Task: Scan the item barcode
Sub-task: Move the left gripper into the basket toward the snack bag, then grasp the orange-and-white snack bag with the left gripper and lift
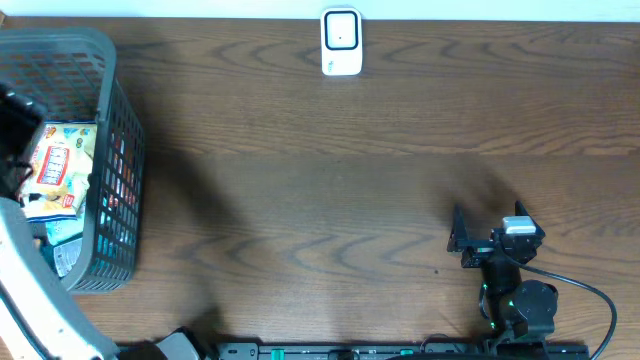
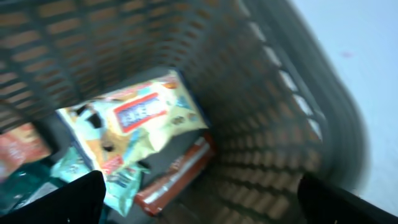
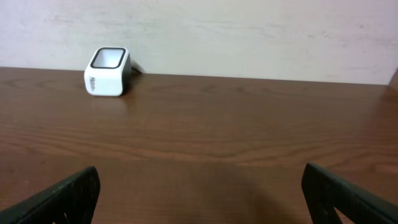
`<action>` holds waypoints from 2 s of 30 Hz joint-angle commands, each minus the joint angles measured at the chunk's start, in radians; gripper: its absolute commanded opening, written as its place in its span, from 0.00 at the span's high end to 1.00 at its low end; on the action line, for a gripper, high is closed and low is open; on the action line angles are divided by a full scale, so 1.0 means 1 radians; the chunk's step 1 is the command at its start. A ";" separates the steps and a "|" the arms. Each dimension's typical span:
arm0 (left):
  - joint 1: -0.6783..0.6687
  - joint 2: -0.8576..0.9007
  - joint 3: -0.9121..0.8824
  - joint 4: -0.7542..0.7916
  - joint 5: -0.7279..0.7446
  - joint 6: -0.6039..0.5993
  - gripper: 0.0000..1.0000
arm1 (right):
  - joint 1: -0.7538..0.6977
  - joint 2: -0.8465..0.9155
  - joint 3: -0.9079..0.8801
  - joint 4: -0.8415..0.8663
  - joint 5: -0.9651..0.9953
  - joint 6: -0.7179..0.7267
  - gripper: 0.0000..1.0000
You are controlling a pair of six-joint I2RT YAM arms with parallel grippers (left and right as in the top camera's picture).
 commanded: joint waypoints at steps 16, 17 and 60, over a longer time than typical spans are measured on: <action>0.101 0.380 -0.023 -0.111 -0.010 0.040 0.01 | 0.004 0.000 -0.001 -0.003 0.008 0.003 0.01; 0.105 0.399 -0.023 -0.111 -0.010 0.040 0.01 | 0.004 0.000 -0.001 -0.003 0.008 0.003 0.01; 0.109 0.666 -0.045 -0.005 -0.080 -0.035 0.01 | 0.004 0.000 -0.001 -0.003 0.008 0.003 0.01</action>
